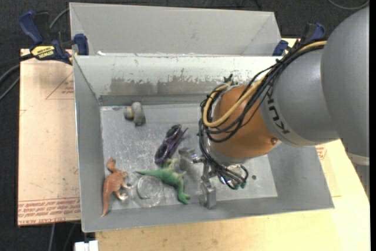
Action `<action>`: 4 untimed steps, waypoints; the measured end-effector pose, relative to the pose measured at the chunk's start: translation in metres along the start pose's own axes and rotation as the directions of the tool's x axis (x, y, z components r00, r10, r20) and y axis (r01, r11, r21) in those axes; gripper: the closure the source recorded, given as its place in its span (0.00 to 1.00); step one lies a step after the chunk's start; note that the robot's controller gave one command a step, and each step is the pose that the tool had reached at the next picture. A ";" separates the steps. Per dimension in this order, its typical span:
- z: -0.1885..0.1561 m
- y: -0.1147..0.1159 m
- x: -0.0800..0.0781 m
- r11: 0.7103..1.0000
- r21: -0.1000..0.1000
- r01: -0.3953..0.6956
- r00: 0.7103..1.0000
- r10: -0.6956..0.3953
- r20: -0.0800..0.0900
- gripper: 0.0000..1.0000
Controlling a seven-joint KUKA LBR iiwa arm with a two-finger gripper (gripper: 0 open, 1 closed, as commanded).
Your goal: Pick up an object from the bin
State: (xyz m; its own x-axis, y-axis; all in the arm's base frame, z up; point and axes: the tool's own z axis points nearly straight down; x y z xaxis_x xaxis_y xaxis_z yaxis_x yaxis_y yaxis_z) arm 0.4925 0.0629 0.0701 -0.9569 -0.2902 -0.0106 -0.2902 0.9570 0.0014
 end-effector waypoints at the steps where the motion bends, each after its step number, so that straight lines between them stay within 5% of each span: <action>1: -0.005 0.025 -0.018 0.998 -0.001 0.065 0.998 -0.065 -0.008 0.00; 2: 0.001 0.055 -0.068 0.996 -0.002 0.086 0.996 -0.086 0.004 0.00; 3: 0.001 0.052 -0.038 0.990 -0.003 0.138 0.990 -0.138 -0.007 1.00; 4: 0.001 0.052 -0.038 0.990 -0.003 0.138 0.990 -0.138 -0.007 1.00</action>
Offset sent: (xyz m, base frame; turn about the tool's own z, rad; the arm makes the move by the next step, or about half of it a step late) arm 0.0484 0.0695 -0.0001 -0.0831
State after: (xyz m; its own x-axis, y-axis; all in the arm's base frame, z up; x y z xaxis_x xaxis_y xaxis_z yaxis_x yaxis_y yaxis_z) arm 0.5136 0.1239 0.0699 -0.9078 -0.4194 -0.0041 -0.4195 0.9078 0.0030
